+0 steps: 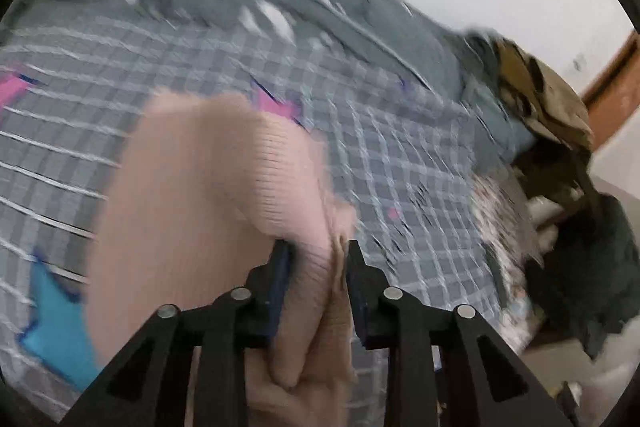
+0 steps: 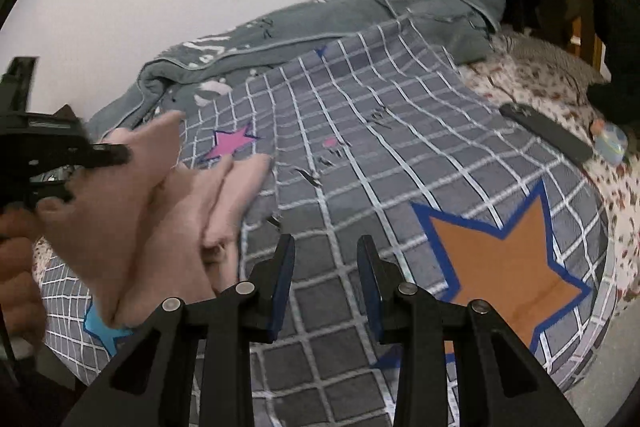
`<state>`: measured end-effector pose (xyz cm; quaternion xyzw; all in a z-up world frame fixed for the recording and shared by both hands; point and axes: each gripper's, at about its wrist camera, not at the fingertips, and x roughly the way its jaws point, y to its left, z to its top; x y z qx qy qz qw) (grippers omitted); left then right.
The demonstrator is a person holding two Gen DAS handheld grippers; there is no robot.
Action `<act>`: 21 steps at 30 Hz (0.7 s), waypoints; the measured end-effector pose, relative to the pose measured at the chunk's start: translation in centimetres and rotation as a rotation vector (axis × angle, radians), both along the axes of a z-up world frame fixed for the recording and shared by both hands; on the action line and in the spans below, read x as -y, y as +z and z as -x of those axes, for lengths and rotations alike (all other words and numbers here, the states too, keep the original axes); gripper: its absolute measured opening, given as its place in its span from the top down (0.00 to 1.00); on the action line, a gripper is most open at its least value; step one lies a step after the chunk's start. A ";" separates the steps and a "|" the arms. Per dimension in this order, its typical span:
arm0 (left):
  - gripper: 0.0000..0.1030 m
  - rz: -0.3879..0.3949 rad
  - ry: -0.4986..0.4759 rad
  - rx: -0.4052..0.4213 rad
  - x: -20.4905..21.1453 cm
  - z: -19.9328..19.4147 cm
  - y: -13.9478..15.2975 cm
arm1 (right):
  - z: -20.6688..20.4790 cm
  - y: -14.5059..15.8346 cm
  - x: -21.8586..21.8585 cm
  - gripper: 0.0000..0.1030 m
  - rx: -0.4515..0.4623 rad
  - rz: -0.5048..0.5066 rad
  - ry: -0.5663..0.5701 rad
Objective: Fold small clothes
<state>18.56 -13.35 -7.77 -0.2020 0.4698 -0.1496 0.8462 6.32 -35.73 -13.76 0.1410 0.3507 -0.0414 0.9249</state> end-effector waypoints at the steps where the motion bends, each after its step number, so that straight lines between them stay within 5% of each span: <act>1: 0.73 0.022 -0.013 -0.017 0.0 -0.1 -0.3 | 0.2 -0.1 0.0 0.68 -0.001 -0.006 0.009; 3: 0.71 0.024 0.004 -0.004 -0.8 0.0 0.0 | 0.4 0.1 -0.1 0.68 0.015 -0.027 0.049; 7: 0.47 0.001 0.077 0.099 -5.1 0.8 2.1 | 0.3 1.7 -1.7 0.68 0.096 -0.065 0.157; 13: 0.44 -0.066 0.171 0.201 -11.6 2.5 3.9 | -1.4 3.4 -6.0 0.57 0.186 -0.267 0.336; 17: 0.44 -0.085 0.189 0.191 -14.7 3.7 3.1 | -3.9 2.2 -9.2 0.56 0.150 -0.263 0.340; 19: 0.44 -0.077 0.188 0.177 -15.8 4.2 2.4 | -5.4 0.9 -10.4 0.66 0.101 -0.228 0.319; 20: 0.44 -0.072 0.186 0.173 -16.1 4.4 2.0 | -6.0 0.3 -10.9 0.88 0.082 -0.185 0.323; 21: 0.44 -0.065 0.184 0.167 -16.6 4.5 1.6 | -5.9 0.0 -11.1 0.90 0.079 -0.151 0.329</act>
